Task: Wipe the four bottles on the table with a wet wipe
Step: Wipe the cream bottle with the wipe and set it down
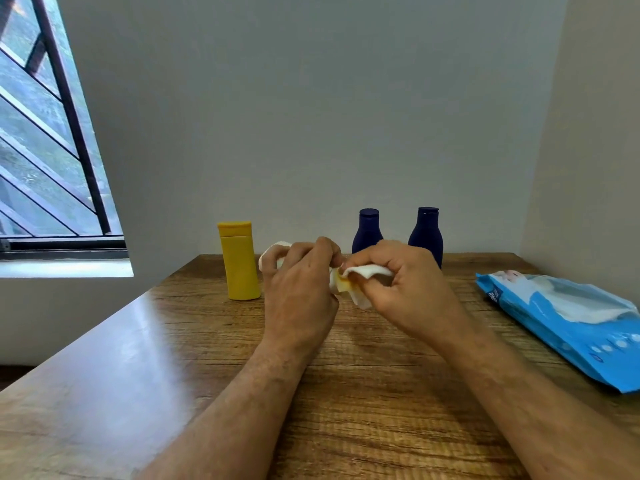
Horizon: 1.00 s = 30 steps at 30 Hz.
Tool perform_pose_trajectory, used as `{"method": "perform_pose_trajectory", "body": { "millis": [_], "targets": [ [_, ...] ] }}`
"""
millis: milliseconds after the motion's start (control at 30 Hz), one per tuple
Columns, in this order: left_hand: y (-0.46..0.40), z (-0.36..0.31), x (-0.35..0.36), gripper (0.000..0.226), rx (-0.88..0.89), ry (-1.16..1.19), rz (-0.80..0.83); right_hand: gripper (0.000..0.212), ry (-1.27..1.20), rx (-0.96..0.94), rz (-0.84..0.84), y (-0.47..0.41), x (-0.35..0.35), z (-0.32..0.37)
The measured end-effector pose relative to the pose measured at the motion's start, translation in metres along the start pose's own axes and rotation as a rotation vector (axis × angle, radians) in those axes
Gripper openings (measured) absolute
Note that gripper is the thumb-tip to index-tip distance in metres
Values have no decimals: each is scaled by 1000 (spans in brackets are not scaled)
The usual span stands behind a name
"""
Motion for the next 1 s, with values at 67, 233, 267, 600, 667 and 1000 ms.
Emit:
{"method": "perform_pose_trajectory", "body": {
  "millis": [67, 233, 267, 600, 667, 1000],
  "targets": [
    [0, 0, 0, 58, 17, -1, 16, 16, 64, 92, -21, -2, 1, -9],
    [0, 0, -1, 70, -68, 152, 5, 11, 40, 241, -158, -5, -8, -19],
    [0, 0, -1, 70, -79, 205, 5, 12, -16, 236, -173, -4, -11, -17],
    [5, -2, 3, 57, -163, 604, 81, 20, -472, 317, 12, -5, -5, -8],
    [5, -4, 4, 53, -221, 684, 107, 19, -499, 353, -36, -6, -6, -10],
    [10, -5, 20, 67, -937, 1564, 239, 12, -354, 540, -155, -4, -8, -24]
  ]
}}
Point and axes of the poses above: each hand's wrist, its own y-axis away from the middle knuckle, its own x-axis out of the palm, z = x × y, the point moved 3 cm from there along -y, towards the middle knuckle, and after that the axes turned 13 degrees about y, right-handed, at the moved point
